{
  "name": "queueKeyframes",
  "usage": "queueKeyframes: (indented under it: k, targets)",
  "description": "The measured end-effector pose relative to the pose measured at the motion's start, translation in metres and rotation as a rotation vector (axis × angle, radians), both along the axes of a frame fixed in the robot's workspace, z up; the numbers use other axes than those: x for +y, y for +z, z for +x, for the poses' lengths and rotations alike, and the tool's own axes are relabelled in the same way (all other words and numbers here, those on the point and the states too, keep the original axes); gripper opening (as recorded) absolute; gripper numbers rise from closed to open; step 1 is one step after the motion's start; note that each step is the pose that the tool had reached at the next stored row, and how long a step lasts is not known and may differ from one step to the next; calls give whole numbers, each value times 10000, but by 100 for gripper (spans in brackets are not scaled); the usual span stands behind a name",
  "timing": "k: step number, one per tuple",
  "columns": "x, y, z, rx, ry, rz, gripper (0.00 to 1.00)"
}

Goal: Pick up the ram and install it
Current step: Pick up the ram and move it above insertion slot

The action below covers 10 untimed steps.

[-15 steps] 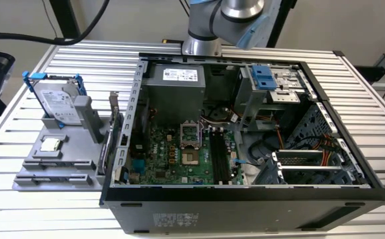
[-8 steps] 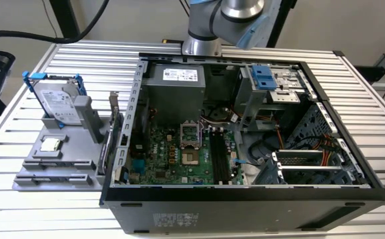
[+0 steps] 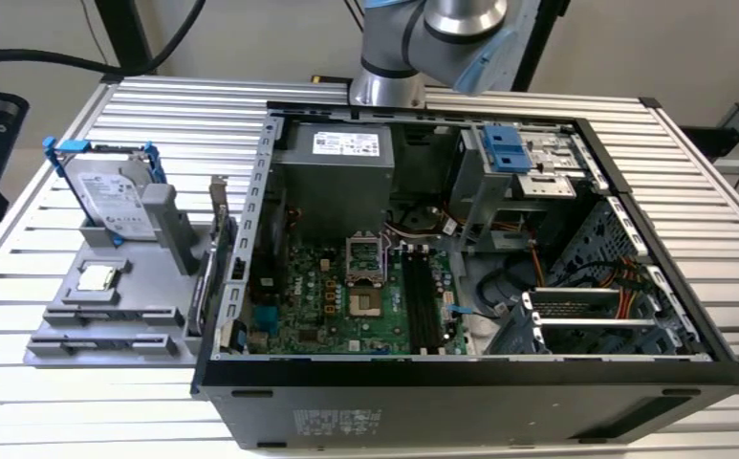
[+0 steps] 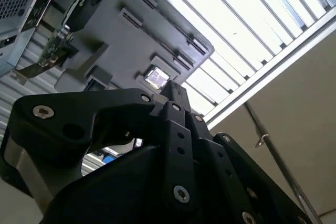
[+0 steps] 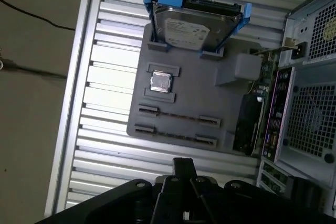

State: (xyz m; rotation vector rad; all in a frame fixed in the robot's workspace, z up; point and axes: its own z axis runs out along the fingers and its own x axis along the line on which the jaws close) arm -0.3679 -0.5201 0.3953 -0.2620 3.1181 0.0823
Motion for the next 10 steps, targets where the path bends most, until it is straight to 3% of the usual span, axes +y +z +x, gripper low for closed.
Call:
queueKeyframes:
  k: [10]
  targets:
    - [0,3,0,0,854,0,0]
